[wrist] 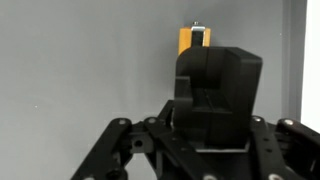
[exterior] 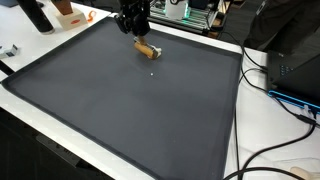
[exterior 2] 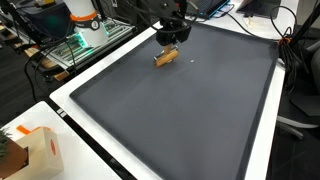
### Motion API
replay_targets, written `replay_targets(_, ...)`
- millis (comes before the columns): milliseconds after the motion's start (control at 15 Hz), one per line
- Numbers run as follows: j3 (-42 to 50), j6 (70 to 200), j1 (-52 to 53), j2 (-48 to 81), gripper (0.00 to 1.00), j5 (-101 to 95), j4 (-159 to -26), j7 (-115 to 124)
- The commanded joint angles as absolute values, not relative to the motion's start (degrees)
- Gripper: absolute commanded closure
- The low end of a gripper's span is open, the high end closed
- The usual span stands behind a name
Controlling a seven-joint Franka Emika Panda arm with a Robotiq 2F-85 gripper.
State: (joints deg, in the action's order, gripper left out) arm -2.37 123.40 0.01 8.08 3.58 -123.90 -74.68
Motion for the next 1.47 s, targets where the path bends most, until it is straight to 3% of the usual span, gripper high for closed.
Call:
replay_targets(0, -2.61, 121.23, -0.59, 2.72, 0.77, 4.41, -127.5, -76.81)
replay_targets(533, -2.17, 118.87, 0.08, 2.21, 0.77, 4.9, -128.33, -79.33)
replay_targets(1400, -2.0, 128.27, -0.4, 5.41, 0.77, 6.54, -129.66, -80.05)
